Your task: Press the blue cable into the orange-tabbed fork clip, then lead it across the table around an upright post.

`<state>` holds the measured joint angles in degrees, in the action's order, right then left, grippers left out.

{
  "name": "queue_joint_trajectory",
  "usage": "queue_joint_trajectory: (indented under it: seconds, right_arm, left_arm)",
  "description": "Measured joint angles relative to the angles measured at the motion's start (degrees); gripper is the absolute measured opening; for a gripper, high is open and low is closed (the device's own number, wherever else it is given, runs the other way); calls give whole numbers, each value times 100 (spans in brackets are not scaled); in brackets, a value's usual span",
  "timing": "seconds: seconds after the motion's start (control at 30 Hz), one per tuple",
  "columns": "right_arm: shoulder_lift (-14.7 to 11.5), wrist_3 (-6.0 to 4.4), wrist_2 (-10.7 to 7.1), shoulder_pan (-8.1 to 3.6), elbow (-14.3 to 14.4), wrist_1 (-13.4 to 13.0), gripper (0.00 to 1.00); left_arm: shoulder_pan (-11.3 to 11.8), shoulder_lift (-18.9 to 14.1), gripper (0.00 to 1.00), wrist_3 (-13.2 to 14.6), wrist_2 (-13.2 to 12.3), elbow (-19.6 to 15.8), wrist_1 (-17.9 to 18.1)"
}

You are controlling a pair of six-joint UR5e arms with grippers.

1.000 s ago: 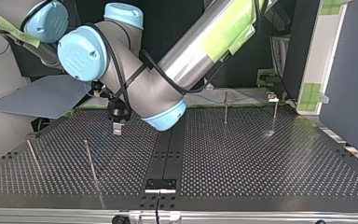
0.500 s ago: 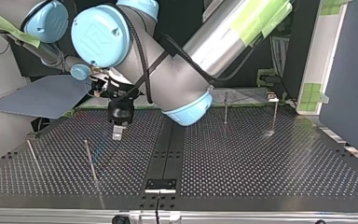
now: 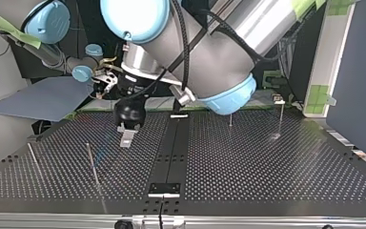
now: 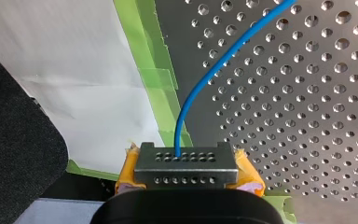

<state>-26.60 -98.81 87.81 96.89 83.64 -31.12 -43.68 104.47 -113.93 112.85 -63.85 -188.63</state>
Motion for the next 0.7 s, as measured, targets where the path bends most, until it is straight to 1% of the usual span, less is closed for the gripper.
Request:
queue_joint_trajectory:
  seconds: [0.07, 0.33, 0.6, 0.7]
  right_arm:
    - [0, 0, 0, 0, 0, 0, 0]
    - [-3, 0, 0, 1, 0, 0, 0]
    - [-7, 0, 0, 11, 0, 0, 0]
    - [-8, 0, 0, 15, 0, 0, 0]
  left_arm:
    - [17, -112, 100, -55, -36, -112, 109]
    - [98, -570, 100, -308, -374, -569, 570]
    - [165, -1028, 100, -585, -440, -1028, 1025]
    - [191, -1212, 100, -609, -433, -1212, 1209]
